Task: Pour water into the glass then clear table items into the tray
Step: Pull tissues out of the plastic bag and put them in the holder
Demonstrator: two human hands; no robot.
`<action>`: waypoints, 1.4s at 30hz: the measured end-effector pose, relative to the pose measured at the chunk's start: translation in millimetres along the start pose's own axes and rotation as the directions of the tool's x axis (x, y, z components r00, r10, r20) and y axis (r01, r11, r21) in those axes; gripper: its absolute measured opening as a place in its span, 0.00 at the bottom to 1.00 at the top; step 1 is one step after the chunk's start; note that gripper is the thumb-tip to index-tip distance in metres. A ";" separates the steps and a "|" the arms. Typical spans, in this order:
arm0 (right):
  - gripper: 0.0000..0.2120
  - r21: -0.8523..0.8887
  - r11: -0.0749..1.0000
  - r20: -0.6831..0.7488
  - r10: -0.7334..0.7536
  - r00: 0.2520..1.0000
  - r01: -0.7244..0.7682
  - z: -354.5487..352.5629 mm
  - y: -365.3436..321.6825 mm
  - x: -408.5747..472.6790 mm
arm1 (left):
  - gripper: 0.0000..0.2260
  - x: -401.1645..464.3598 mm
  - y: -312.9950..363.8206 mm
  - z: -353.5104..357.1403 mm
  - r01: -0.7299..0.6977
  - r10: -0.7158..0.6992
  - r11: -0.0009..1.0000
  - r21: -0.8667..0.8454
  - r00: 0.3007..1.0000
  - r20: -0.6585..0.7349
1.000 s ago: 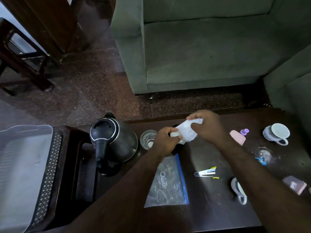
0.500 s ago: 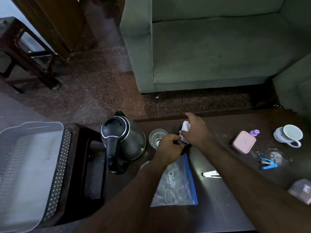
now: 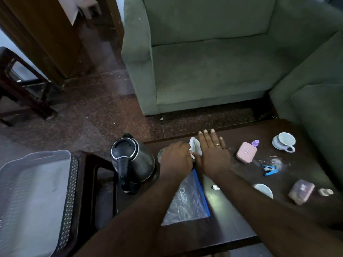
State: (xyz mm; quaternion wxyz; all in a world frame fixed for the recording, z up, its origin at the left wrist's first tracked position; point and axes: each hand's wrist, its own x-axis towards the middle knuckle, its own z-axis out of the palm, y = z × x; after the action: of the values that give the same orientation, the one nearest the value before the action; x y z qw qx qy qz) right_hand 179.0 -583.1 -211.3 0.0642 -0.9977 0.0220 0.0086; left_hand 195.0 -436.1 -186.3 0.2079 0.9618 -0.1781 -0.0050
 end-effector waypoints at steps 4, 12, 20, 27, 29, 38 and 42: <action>0.38 -0.047 0.999 -0.081 0.024 0.996 -0.028 -19.3 12.7 -29.4 | 0.23 -5.6 17.5 -12.8 -0.065 0.055 0.977 0.202 0.997 0.055; 0.43 -0.055 0.985 -0.091 0.161 0.983 -0.166 -44.0 48.1 -74.1 | 0.33 -17.7 52.4 -7.8 -0.162 0.147 0.913 0.373 0.987 0.070; 0.45 -0.031 0.954 -0.131 0.292 0.947 -0.299 -43.2 108.1 -107.2 | 0.35 -6.1 109.0 21.1 -0.254 0.238 0.899 0.356 0.967 0.089; 0.45 -0.024 0.917 -0.120 0.393 0.912 -0.398 -18.0 175.8 -140.6 | 0.35 -1.0 157.1 78.6 -0.346 0.298 0.881 0.322 0.936 0.189; 0.45 -0.031 0.905 -0.109 0.419 0.901 -0.425 -9.7 189.6 -147.9 | 0.35 0.6 165.3 91.2 -0.361 0.307 0.876 0.321 0.929 0.206; 0.45 -0.010 0.906 -0.022 0.424 0.906 -0.424 6.0 206.2 -145.7 | 0.34 11.6 173.4 116.7 -0.368 0.288 0.872 0.322 0.919 0.270; 0.45 -0.009 0.905 -0.034 0.425 0.904 -0.426 6.5 201.6 -140.7 | 0.34 13.8 172.3 115.9 -0.376 0.297 0.872 0.312 0.915 0.273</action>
State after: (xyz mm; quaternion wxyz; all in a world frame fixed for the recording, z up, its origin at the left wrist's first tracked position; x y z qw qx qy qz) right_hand 29.2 -775.9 -240.6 0.0523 -0.9693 0.2400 0.0071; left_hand 139.6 -633.5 -222.0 0.0063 0.9308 -0.3632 -0.0408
